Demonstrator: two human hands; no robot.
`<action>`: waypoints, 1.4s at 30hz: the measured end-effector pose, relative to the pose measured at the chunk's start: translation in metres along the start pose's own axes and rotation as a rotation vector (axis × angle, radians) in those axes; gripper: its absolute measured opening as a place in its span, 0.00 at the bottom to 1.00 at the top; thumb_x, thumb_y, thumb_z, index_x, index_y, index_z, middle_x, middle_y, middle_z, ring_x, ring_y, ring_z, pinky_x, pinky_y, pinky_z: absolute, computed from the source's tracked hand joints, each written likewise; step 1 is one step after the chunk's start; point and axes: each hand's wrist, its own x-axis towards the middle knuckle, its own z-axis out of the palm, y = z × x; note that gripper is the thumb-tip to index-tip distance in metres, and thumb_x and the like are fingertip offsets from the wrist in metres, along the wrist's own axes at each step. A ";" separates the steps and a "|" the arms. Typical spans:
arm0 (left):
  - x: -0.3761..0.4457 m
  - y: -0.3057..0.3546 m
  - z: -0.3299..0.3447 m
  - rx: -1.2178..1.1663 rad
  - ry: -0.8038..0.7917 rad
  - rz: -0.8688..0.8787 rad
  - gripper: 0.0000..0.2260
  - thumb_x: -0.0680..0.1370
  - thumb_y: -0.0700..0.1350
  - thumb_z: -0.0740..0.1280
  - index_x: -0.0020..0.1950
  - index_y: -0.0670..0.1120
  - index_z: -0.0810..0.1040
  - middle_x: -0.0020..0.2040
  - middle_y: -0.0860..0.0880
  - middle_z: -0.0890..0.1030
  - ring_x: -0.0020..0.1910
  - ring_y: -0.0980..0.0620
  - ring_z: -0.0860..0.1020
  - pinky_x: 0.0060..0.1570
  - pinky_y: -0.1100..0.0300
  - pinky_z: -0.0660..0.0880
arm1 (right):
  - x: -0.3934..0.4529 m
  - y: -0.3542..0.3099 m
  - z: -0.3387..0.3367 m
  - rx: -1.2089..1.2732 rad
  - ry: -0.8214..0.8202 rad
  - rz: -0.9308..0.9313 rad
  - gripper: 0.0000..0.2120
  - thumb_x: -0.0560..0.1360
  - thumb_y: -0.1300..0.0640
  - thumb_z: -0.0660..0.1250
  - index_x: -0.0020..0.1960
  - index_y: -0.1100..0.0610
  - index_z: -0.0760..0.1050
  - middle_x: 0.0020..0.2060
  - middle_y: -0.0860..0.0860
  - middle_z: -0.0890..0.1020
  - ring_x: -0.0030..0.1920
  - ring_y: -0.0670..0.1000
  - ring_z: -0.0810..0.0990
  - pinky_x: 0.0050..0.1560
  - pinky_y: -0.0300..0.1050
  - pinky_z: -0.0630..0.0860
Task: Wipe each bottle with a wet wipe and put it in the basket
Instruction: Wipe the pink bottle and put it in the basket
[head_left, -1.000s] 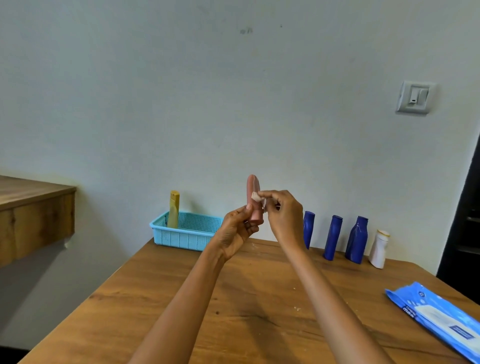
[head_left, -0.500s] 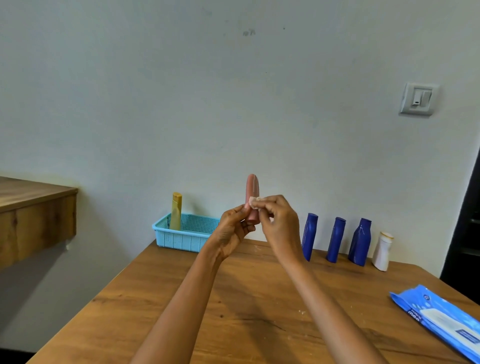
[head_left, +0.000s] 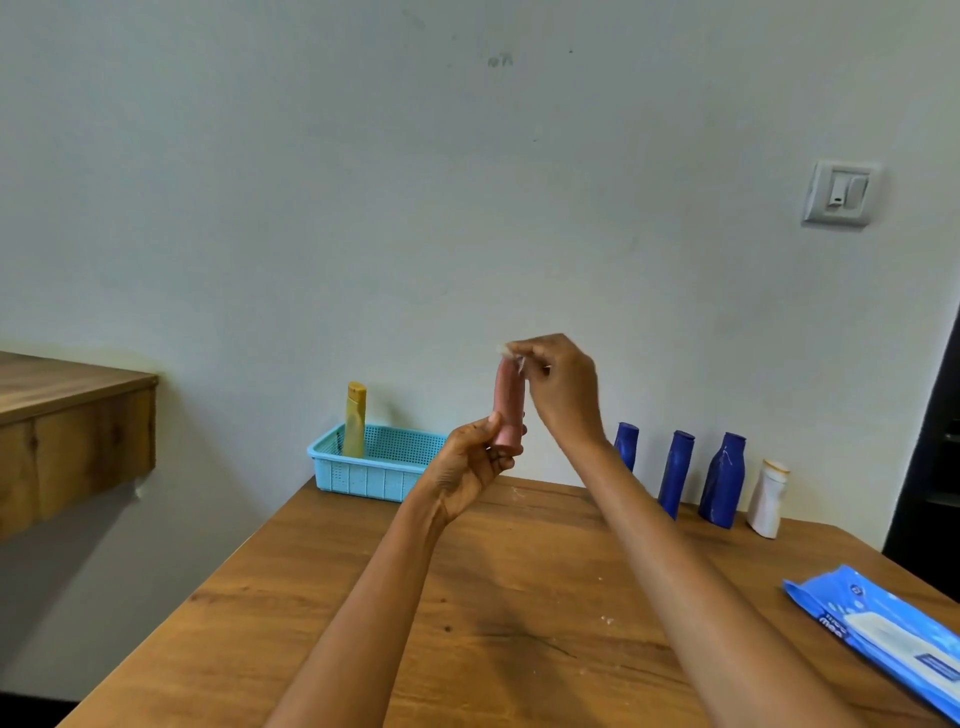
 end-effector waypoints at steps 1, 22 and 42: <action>0.000 0.000 0.001 0.000 0.010 0.013 0.10 0.80 0.42 0.58 0.49 0.40 0.78 0.39 0.45 0.82 0.36 0.52 0.78 0.34 0.63 0.73 | -0.005 -0.001 0.003 -0.045 -0.057 -0.024 0.12 0.77 0.65 0.61 0.55 0.56 0.81 0.53 0.53 0.81 0.51 0.46 0.78 0.50 0.30 0.73; 0.001 -0.008 0.000 -0.017 0.011 0.021 0.09 0.72 0.45 0.64 0.42 0.43 0.82 0.37 0.47 0.80 0.36 0.52 0.76 0.37 0.61 0.72 | -0.036 0.004 0.008 -0.155 -0.104 -0.052 0.16 0.79 0.64 0.58 0.62 0.54 0.78 0.58 0.51 0.79 0.58 0.48 0.75 0.56 0.35 0.71; 0.001 -0.002 -0.004 -0.191 0.054 0.035 0.10 0.72 0.44 0.64 0.48 0.40 0.79 0.39 0.44 0.80 0.35 0.52 0.77 0.36 0.61 0.74 | -0.053 0.006 0.015 -0.042 -0.073 -0.095 0.16 0.77 0.65 0.62 0.63 0.56 0.76 0.57 0.52 0.81 0.56 0.49 0.78 0.55 0.36 0.74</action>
